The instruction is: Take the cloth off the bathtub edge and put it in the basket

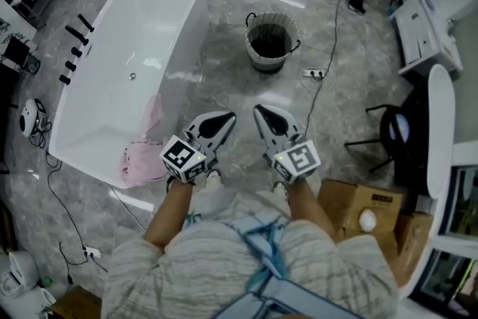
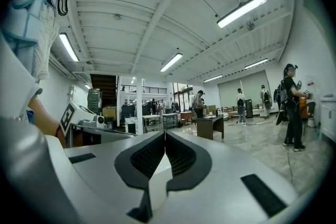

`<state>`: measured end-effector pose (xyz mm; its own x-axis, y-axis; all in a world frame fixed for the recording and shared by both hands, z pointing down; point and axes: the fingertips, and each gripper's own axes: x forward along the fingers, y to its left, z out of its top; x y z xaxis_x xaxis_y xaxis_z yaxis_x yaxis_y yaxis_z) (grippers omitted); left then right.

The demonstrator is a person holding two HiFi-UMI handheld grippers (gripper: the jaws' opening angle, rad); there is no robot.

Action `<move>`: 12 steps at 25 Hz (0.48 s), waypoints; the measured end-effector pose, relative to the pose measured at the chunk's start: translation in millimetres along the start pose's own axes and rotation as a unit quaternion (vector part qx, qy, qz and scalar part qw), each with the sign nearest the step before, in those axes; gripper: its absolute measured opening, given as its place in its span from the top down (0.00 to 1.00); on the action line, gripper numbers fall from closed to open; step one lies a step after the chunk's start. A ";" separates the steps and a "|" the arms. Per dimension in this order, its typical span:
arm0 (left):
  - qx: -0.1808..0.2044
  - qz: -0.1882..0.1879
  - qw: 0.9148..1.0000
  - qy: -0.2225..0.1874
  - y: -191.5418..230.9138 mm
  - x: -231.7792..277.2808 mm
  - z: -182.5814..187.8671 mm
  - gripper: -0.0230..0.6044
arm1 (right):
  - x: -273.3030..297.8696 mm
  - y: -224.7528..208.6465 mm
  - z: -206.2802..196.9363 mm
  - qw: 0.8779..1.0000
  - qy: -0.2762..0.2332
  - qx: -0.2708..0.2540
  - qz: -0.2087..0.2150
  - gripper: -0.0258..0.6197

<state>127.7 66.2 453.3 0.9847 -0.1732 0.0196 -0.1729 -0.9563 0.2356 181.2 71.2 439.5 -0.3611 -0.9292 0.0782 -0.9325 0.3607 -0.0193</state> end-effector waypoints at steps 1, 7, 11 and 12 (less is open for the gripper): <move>0.000 0.000 1.000 0.001 5.4 -9.5 0.9 0.96 | 8.0 6.9 1.2 1.000 0.000 0.005 -0.002 0.96; -0.004 0.017 1.000 -0.003 32.5 -59.3 4.3 0.96 | 45.5 46.2 5.1 1.000 -0.002 0.004 0.008 0.96; -0.008 0.033 0.999 -0.013 46.3 -73.4 4.9 0.96 | 57.6 60.7 -1.5 0.999 0.010 -0.012 0.030 0.96; -0.010 0.037 0.999 -0.015 47.7 -74.3 5.0 0.96 | 58.7 63.5 -2.0 0.999 0.012 -0.015 0.038 0.96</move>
<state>46.2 32.3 458.2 0.9680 -0.2510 0.0094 -0.2450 -0.9355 0.2546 100.8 39.7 444.9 -0.4307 -0.8967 0.1018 -0.9013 0.4333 0.0030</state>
